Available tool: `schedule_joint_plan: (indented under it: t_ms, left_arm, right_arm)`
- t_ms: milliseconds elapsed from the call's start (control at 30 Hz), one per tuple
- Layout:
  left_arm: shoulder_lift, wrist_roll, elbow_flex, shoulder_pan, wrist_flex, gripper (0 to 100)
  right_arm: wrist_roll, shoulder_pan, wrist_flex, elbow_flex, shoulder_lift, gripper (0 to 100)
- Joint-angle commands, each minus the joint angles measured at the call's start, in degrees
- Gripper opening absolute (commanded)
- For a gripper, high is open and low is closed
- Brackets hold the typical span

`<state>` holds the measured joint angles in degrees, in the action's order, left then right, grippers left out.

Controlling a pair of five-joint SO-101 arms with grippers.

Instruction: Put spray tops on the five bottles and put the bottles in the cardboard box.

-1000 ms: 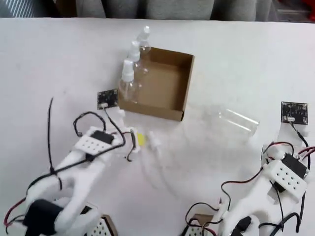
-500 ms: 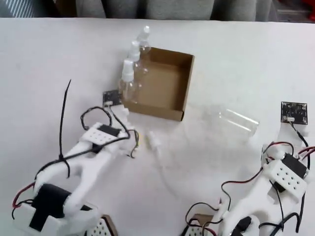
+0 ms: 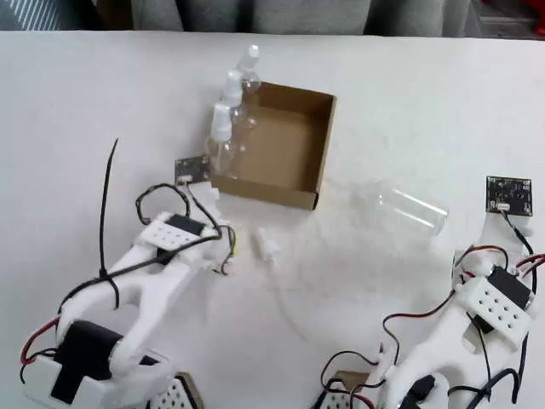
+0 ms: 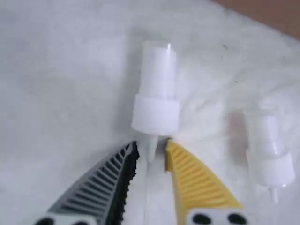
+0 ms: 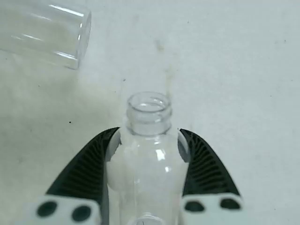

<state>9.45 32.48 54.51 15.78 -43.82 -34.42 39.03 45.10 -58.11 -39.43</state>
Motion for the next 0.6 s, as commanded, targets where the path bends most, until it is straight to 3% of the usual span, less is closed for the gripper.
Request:
schedule_joint_plan:
  t_ms: [0,233,300,567]
  left_arm:
    - [0.57,-1.41,-2.11,0.4,-3.43,35]
    - [0.13,-1.67,-8.79,-5.58,-10.37,39]
    - [0.04,-4.75,-10.46,-7.52,-10.55,39]
    - [-0.04,-6.77,-13.19,-7.6,-10.55,39]
  right_arm:
    - [-0.53,-0.48,-0.66,0.35,-1.45,2.1]
    - [-0.53,-0.4,-0.57,0.35,-1.45,2.0]
    - [-0.53,-0.4,-0.48,0.35,-1.45,1.9]
    - [-0.53,-0.22,-0.4,0.35,-1.36,1.7]
